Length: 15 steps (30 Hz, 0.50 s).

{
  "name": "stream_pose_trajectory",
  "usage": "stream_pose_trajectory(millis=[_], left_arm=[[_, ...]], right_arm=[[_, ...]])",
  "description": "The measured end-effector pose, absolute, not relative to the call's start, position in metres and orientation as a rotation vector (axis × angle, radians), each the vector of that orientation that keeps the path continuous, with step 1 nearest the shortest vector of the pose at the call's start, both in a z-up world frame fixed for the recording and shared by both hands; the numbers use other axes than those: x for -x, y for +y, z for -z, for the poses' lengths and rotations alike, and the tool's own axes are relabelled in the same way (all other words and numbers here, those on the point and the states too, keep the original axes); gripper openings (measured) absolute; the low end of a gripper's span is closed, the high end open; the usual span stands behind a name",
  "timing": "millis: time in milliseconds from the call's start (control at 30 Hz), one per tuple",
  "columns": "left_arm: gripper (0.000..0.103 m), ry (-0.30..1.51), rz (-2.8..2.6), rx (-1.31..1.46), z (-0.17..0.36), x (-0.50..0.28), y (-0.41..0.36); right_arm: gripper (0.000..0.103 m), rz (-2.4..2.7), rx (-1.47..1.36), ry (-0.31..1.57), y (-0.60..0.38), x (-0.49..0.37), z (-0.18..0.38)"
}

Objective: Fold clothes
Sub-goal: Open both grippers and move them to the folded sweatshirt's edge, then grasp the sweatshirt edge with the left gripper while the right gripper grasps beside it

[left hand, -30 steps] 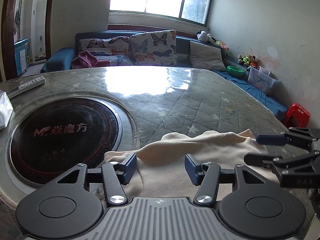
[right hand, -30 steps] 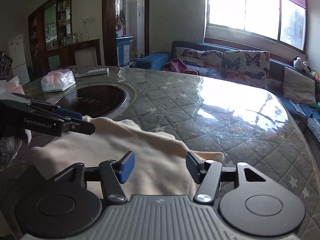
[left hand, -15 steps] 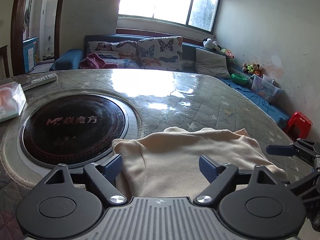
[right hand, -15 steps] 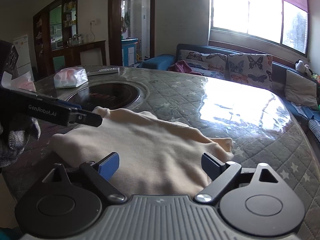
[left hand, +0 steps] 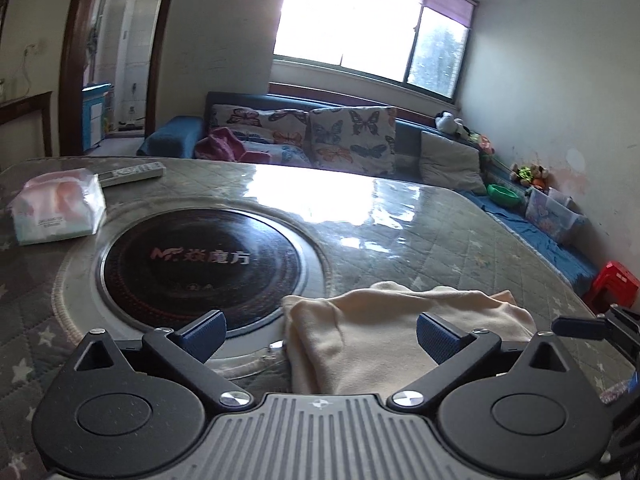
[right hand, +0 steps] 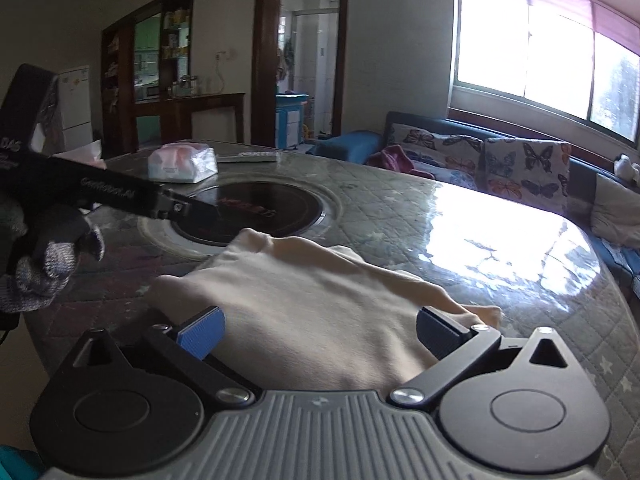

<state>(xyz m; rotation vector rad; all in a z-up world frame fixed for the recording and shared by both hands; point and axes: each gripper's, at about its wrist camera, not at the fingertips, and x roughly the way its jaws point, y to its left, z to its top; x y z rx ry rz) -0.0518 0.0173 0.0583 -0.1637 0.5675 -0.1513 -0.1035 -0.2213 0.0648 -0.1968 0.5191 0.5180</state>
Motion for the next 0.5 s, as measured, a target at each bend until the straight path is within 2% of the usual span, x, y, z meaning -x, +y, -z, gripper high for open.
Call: stream_pose_trajectory(millis=[133, 233, 400, 500], left_arm=[[0.103, 0.582, 0.096, 0.209, -0.06, 0.052, 0.034], [0.102, 0.586, 0.071, 0.243, -0.06, 0.054, 0.046], [0.082, 0.595, 0.069, 0.285, -0.058, 0.056, 0.057], [0.082, 0.605, 0.078, 0.324, -0.055, 0.057, 0.063]], right_arm=[[0.102, -0.585, 0.252, 0.525, -0.201, 0.106, -0.066], [0.094, -0.639, 0.297, 0.529, -0.185, 0.109, -0.066], [0.077, -0.744, 0.407, 0.524, -0.146, 0.116, -0.062], [0.071, -0.798, 0.432, 0.529, -0.129, 0.115, -0.061]])
